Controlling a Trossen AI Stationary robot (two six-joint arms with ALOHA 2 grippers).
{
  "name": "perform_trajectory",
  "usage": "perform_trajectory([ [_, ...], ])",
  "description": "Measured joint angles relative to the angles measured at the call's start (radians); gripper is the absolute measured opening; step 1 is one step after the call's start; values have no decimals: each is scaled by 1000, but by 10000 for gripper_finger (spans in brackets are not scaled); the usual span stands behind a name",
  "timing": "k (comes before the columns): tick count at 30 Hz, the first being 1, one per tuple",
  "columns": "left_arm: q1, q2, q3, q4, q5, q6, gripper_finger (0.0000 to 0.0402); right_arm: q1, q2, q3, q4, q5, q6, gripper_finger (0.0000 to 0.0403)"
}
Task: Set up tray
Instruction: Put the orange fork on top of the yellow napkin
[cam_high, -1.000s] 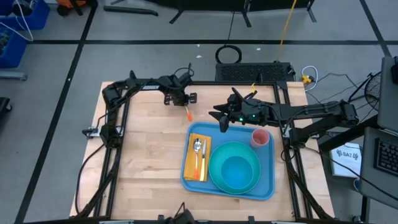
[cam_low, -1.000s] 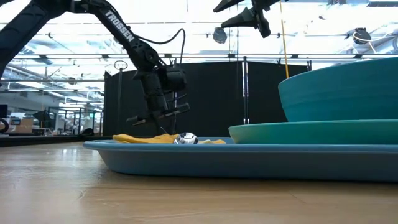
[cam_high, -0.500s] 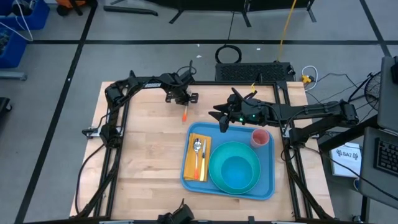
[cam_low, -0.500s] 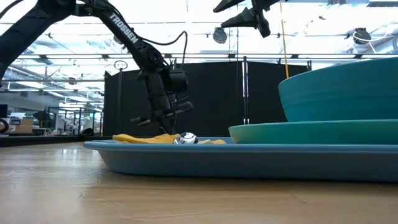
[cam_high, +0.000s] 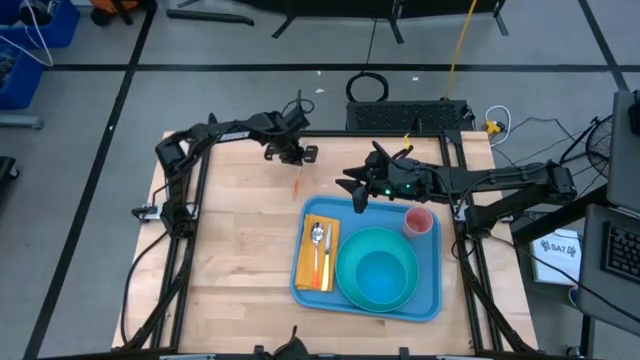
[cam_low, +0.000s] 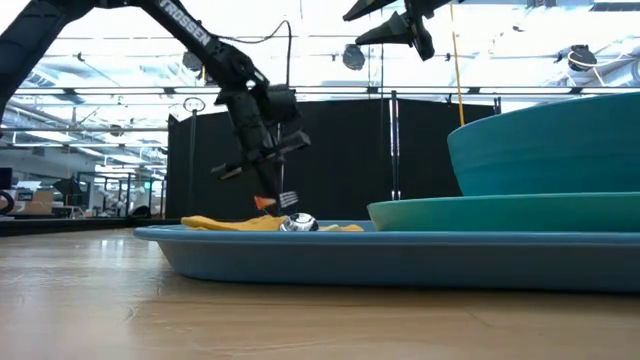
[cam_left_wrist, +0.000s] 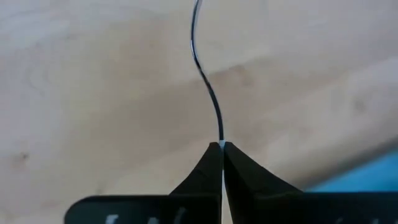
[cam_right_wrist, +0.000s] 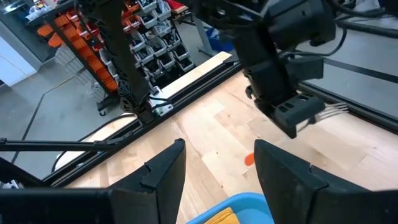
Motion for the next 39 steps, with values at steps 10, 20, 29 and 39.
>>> perform_trajectory([
  [10,-141,-126,0,-84,4,-58,0,0,0,0,-1,0,-21,180],
  [20,-305,-212,-14,-85,69,-183,0,0,0,0,-7,0,-22,180],
  [29,-460,-272,-105,-19,81,-337,0,-1,0,0,-8,0,-51,180],
  [39,-603,-310,-314,366,71,-659,0,-14,0,0,-7,0,-56,180],
])
